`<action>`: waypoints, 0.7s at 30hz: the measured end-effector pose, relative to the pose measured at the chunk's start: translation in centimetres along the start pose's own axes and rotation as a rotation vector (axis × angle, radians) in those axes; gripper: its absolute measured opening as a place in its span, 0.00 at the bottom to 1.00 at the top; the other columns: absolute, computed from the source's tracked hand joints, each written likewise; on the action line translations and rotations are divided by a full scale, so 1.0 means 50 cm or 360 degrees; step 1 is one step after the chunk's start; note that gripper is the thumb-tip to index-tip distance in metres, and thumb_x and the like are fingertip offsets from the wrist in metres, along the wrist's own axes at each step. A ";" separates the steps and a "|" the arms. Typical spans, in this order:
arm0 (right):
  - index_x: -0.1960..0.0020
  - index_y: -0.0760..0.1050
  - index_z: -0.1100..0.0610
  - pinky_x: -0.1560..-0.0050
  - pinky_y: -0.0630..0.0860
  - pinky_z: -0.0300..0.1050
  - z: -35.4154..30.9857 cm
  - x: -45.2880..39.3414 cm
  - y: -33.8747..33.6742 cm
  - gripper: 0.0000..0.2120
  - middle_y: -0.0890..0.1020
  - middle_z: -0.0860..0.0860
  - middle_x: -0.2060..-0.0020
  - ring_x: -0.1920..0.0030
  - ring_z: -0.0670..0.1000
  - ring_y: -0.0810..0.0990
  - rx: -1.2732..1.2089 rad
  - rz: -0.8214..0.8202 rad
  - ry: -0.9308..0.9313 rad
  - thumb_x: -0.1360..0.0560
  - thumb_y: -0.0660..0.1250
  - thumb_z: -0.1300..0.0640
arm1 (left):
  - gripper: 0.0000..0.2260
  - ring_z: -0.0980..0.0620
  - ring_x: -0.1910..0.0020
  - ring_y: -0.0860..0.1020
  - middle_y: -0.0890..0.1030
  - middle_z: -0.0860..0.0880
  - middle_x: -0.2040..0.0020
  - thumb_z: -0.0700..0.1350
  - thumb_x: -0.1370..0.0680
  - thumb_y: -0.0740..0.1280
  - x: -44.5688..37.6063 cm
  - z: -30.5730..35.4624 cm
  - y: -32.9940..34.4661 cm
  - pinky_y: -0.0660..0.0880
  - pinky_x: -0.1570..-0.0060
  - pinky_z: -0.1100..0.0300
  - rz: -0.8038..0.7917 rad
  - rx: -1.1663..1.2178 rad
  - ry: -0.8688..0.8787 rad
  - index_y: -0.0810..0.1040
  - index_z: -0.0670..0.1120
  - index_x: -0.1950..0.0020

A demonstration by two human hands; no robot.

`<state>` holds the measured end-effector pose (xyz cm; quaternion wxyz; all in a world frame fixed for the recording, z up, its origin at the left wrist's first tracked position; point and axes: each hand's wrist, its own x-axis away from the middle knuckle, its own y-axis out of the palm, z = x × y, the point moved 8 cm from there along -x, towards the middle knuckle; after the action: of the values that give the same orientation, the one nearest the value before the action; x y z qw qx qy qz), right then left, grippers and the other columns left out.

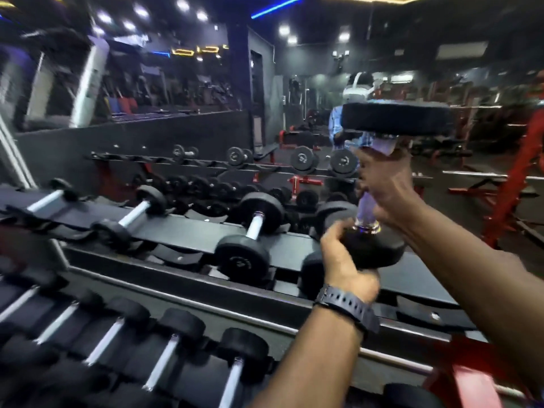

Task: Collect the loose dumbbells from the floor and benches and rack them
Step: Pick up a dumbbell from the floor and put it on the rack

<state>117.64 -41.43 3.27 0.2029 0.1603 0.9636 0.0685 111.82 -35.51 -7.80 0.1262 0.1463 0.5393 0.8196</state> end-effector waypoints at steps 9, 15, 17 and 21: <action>0.64 0.71 0.58 0.75 0.61 0.41 0.108 0.026 0.588 0.12 0.67 0.48 0.80 0.78 0.48 0.62 -0.0044 -0.0153 0.0052 0.26 0.70 0.65 | 0.06 0.42 0.61 0.76 0.80 0.44 0.64 0.38 0.28 0.64 0.057 0.511 -0.223 0.72 0.52 0.47 0.0286 0.0008 0.0380 0.80 0.42 0.62; 0.66 0.68 0.54 0.76 0.62 0.39 0.307 0.009 0.826 0.14 0.69 0.52 0.75 0.79 0.49 0.65 0.0017 -0.0235 0.0567 0.26 0.71 0.57 | 0.03 0.45 0.65 0.74 0.75 0.43 0.58 0.34 0.27 0.63 0.036 0.731 -0.375 0.76 0.66 0.59 0.0637 -0.0152 0.0356 0.74 0.41 0.58; 0.66 0.68 0.55 0.75 0.63 0.40 0.384 -0.001 0.858 0.15 0.68 0.52 0.76 0.79 0.48 0.65 0.0029 -0.0245 0.0734 0.26 0.71 0.56 | 0.05 0.47 0.68 0.71 0.72 0.45 0.63 0.35 0.27 0.64 0.016 0.774 -0.416 0.73 0.74 0.64 0.0730 -0.0272 0.0293 0.72 0.42 0.62; 0.62 0.69 0.59 0.77 0.66 0.36 0.527 -0.036 0.884 0.11 0.69 0.53 0.74 0.77 0.48 0.67 0.0070 -0.0211 0.0969 0.21 0.65 0.59 | 0.07 0.45 0.69 0.73 0.75 0.44 0.67 0.36 0.24 0.62 -0.051 0.840 -0.468 0.73 0.69 0.58 0.0840 -0.0459 0.0091 0.75 0.42 0.61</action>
<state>142.51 1.26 -11.29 -0.0946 0.0735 0.9896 0.0791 131.13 8.19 -13.83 -0.0868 0.2390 0.3641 0.8960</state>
